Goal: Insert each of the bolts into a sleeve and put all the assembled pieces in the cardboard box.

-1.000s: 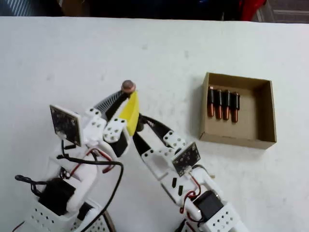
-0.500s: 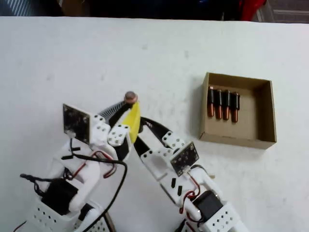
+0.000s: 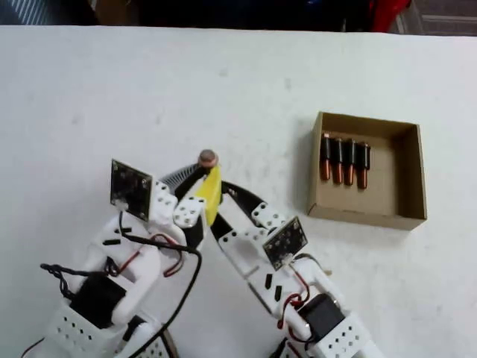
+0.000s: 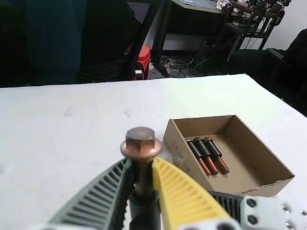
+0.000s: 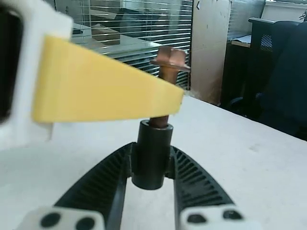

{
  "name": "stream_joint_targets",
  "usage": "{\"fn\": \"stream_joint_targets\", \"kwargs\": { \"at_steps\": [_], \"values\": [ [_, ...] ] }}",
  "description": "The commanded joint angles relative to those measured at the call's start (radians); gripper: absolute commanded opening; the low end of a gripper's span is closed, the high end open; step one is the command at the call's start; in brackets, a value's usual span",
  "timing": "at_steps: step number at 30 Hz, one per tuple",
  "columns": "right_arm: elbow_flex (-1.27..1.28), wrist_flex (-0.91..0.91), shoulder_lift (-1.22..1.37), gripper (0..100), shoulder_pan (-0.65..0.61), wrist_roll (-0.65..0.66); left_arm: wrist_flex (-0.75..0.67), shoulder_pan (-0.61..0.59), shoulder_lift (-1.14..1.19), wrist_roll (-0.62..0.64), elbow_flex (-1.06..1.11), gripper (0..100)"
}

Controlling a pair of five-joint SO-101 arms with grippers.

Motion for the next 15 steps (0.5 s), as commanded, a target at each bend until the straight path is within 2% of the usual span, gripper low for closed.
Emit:
{"fn": "stream_joint_targets", "kwargs": {
  "at_steps": [1,15],
  "values": [
    [0.008,0.001,-0.010,1.7,-0.005,0.002,0.005,0.008,-0.007,-0.018,-0.002,2],
    [0.008,0.002,-0.010,1.7,-0.005,0.002,-0.003,0.001,-0.007,-0.018,0.029,2]
  ]
}}
